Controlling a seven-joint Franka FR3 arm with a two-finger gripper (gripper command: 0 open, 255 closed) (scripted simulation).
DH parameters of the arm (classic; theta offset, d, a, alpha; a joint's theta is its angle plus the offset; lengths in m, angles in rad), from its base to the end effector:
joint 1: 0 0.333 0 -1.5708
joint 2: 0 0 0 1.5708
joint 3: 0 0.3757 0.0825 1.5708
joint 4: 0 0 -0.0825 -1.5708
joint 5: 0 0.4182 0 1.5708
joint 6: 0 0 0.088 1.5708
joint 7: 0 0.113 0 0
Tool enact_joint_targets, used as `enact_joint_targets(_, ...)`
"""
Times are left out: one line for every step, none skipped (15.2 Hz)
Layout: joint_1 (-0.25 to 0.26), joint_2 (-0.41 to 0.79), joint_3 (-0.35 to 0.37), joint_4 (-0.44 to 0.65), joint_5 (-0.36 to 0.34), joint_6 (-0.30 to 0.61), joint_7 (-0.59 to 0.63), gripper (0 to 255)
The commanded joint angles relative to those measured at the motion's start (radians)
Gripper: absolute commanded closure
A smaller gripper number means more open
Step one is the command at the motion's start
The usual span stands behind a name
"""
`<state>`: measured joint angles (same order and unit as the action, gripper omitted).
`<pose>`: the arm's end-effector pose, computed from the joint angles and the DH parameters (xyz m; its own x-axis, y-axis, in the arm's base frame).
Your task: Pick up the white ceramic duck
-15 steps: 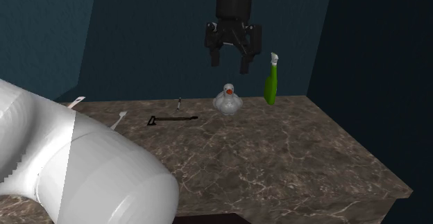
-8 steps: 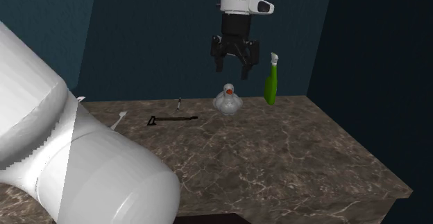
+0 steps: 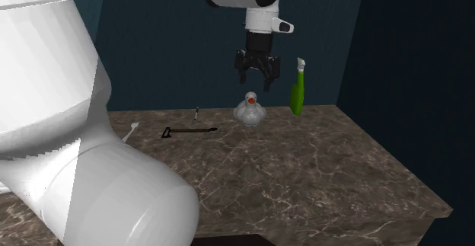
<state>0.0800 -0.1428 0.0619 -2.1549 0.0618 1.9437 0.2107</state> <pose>0.5157 0.0793 0.4938 0.9927 -0.0926 -0.0774 -0.0953 -0.9950 -0.0316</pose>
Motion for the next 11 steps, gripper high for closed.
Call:
enact_joint_targets(0.009,0.078,0.011,0.056,0.005,0.027,0.007,0)
enact_joint_targets(0.013,0.113,0.015,0.083,0.006,0.039,0.009,0)
enact_joint_targets(0.017,0.149,0.019,0.111,0.007,0.049,0.011,0)
enact_joint_targets(0.021,0.185,0.023,0.14,0.008,0.059,0.013,0)
enact_joint_targets(0.025,0.221,0.027,0.17,0.008,0.067,0.015,0)
enact_joint_targets(0.029,0.258,0.03,0.202,0.008,0.074,0.017,0)
enact_joint_targets(0.033,0.294,0.034,0.235,0.007,0.08,0.02,0)
enact_joint_targets(0.038,0.331,0.037,0.269,0.006,0.084,0.022,0)
enact_joint_targets(0.042,0.368,0.04,0.305,0.005,0.088,0.024,0)
enact_joint_targets(0.046,0.397,0.043,0.335,0.004,0.09,0.026,0)
enact_joint_targets(0.046,0.402,0.042,0.327,0.004,0.102,0.026,0)
